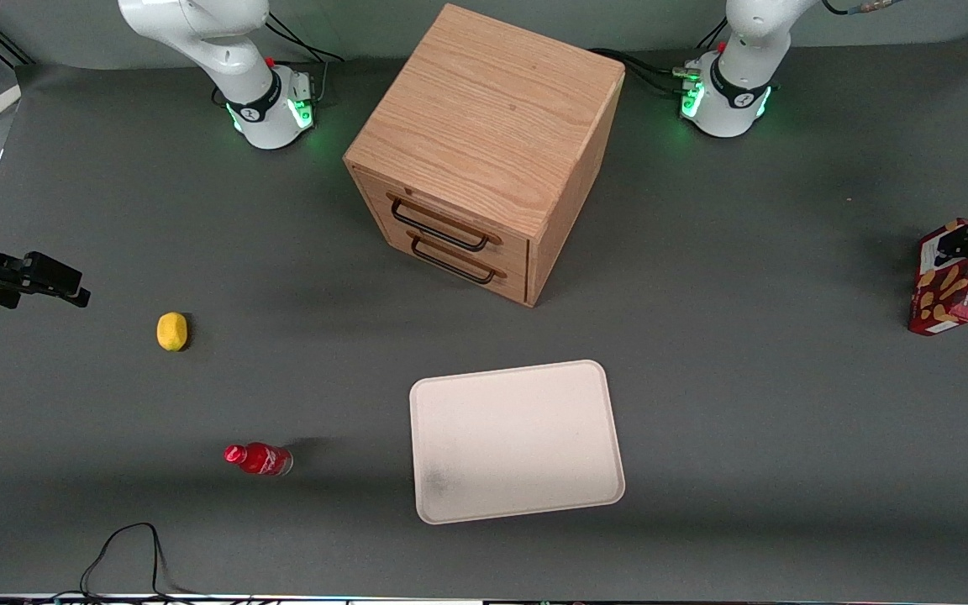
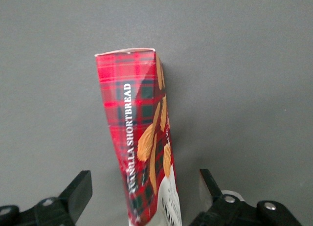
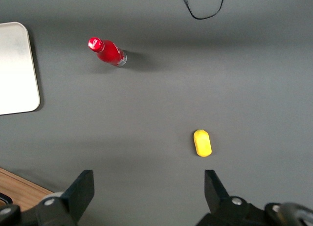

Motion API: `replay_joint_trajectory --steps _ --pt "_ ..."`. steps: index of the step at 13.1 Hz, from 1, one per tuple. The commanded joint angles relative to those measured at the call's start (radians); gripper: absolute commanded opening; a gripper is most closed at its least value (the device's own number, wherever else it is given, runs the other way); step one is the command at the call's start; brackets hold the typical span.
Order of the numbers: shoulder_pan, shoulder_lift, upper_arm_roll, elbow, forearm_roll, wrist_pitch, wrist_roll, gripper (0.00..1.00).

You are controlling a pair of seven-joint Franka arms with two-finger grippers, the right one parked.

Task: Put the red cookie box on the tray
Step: 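Close the left gripper around the red shortbread box, then lift the box with the left gripper and carry it toward the tray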

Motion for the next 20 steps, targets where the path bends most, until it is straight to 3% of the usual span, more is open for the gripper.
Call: replay_joint_trajectory --steps 1,3,4,5,6,7,14,20 --pt "0.014 0.01 -0.01 -0.004 -0.039 0.029 0.051 0.94" --pt "0.014 0.016 -0.01 -0.003 -0.039 0.031 0.051 0.86" --pt "0.014 0.016 -0.01 -0.003 -0.039 0.029 0.051 0.76" --pt "0.014 0.016 -0.01 -0.003 -0.039 0.031 0.052 0.56" --pt "0.015 0.016 -0.01 -0.003 -0.039 0.031 0.053 0.2" --pt "0.018 0.016 -0.01 -0.003 -0.041 0.031 0.053 0.0" --pt "0.023 0.013 -0.015 0.017 -0.041 0.003 0.053 0.0" --pt "-0.017 -0.059 -0.02 0.239 -0.039 -0.366 -0.036 0.0"
